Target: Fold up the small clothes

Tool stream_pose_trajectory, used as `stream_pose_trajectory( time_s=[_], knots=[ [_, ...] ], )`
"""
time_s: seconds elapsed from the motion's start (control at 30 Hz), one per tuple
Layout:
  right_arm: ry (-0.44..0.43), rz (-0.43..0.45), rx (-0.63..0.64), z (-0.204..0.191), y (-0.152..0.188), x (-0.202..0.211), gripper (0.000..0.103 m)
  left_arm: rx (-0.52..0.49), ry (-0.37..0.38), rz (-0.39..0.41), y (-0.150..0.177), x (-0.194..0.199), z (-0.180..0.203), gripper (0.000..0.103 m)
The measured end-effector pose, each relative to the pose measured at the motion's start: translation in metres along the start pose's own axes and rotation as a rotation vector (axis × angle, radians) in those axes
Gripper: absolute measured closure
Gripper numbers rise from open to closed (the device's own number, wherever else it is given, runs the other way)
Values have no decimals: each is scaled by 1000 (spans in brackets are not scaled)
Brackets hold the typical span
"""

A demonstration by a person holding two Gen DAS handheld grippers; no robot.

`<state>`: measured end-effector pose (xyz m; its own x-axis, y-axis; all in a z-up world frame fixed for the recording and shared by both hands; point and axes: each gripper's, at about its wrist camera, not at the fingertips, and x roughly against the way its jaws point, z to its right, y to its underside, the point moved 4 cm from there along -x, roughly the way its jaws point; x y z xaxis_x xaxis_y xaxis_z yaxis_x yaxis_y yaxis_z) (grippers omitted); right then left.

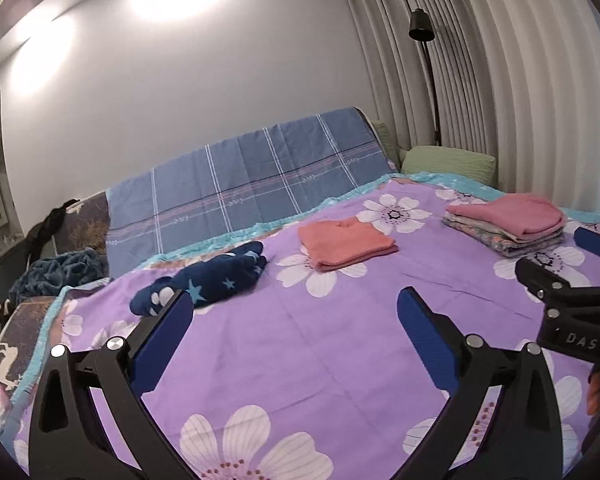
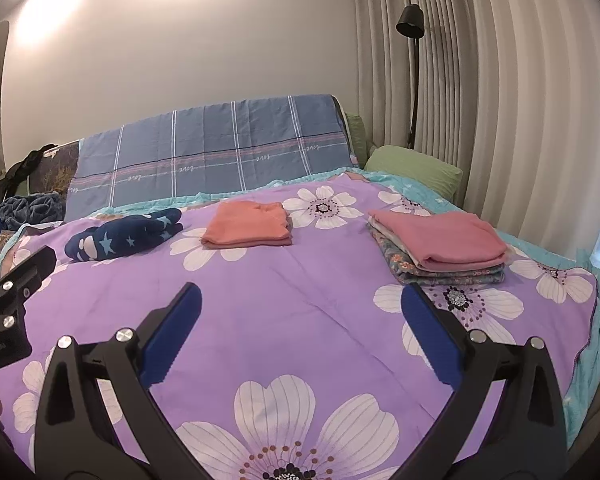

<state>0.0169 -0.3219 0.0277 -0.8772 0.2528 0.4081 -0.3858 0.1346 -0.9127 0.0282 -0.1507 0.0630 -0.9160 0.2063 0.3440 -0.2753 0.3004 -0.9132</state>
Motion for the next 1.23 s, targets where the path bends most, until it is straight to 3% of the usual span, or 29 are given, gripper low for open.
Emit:
stream_pose_trajectory(
  time_s=[0.33,0.67,1.23],
  knots=[
    [6,-7,-1,1,1,-1,2,-1,22,-11,2,0,1,1],
    [29,-28,-8,4,4,-5,2,-1,112,-51,8,-6,14,1],
    [46,-50,-2,6,9,-10,2,-15,138,-83,14,-11,20,1]
  ],
)
